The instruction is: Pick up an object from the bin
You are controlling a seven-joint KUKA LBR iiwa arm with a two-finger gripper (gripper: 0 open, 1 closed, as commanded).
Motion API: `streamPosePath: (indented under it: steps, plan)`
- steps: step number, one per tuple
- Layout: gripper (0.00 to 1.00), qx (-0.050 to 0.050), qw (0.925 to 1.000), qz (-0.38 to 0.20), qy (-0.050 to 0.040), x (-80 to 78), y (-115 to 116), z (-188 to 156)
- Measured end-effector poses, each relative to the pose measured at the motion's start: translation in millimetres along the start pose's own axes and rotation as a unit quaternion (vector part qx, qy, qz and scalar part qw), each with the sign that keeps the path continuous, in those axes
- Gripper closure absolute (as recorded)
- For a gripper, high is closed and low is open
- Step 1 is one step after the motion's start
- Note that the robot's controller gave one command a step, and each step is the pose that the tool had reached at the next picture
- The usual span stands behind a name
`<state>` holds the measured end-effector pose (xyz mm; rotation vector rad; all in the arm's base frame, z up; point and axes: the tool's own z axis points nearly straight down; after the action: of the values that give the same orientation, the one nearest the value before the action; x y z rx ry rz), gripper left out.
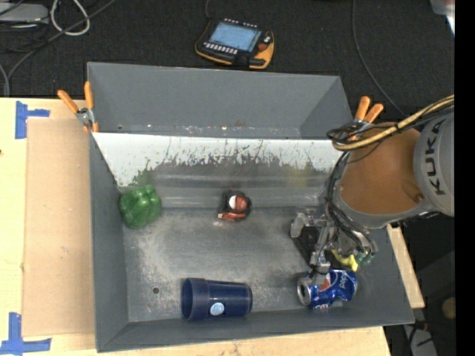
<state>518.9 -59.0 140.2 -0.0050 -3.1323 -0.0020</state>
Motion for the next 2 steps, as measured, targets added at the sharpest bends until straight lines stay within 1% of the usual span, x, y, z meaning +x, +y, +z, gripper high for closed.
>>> streamPosePath:
  steps: [1, 2]
  plan:
    - [0.0, 0.0, 1.0, -0.002, -0.0037, -2.0, 0.4, -3.6]
    - [0.0, 0.001, 0.995, -0.099, -0.01, 39.5, -40.6, 69.2]
